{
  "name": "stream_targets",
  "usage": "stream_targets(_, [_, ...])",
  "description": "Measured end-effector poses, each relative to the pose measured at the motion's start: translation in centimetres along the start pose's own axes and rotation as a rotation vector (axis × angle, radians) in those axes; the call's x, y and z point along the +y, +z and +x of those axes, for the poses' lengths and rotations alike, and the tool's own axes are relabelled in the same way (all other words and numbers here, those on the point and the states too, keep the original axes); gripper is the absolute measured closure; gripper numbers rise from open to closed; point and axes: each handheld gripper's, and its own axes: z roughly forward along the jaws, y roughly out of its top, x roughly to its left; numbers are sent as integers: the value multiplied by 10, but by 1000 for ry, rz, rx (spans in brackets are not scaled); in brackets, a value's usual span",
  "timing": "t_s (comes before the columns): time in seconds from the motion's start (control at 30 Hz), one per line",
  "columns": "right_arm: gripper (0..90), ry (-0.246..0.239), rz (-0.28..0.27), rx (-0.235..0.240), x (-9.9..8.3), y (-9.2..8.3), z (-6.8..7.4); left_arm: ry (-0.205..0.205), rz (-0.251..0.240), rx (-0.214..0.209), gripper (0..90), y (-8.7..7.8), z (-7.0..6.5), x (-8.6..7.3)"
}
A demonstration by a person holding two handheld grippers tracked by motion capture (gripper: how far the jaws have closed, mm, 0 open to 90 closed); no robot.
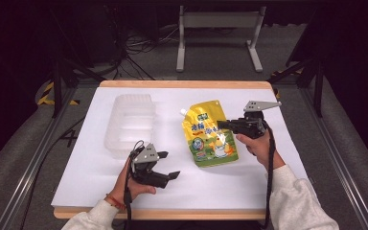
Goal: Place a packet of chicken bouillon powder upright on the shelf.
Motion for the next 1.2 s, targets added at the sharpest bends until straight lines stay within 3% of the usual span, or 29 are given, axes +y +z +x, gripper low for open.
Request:
stream_targets(0.17, [900, -67, -21, 53, 8, -5, 27, -24, -15, 7, 192, 23, 4, 15])
stream_targets(0.33, [900, -103, -31, 79, 10, -7, 42, -52, -19, 17, 191, 38, 10, 20])
stream_targets(0.6, [900, -129, -56, 101, 11, -13, 54, -102, -55, 9, 199, 43, 17, 22])
stream_targets(0.87, [900, -148, -84, 131, 15, -20, 63, -110, -84, 1, 198, 39, 21, 21])
stream_targets(1.03, [900, -161, -91, 150, 17, -20, 69, -99, -127, -5, 305, 34, 21, 24])
stream_targets(1.1, [900, -159, -93, 145, 17, -20, 71, -94, -155, -8, 405, 30, 21, 25])
stream_targets(1.2, [900, -147, -97, 139, 15, -18, 69, -86, -187, 21, 563, 23, 19, 27])
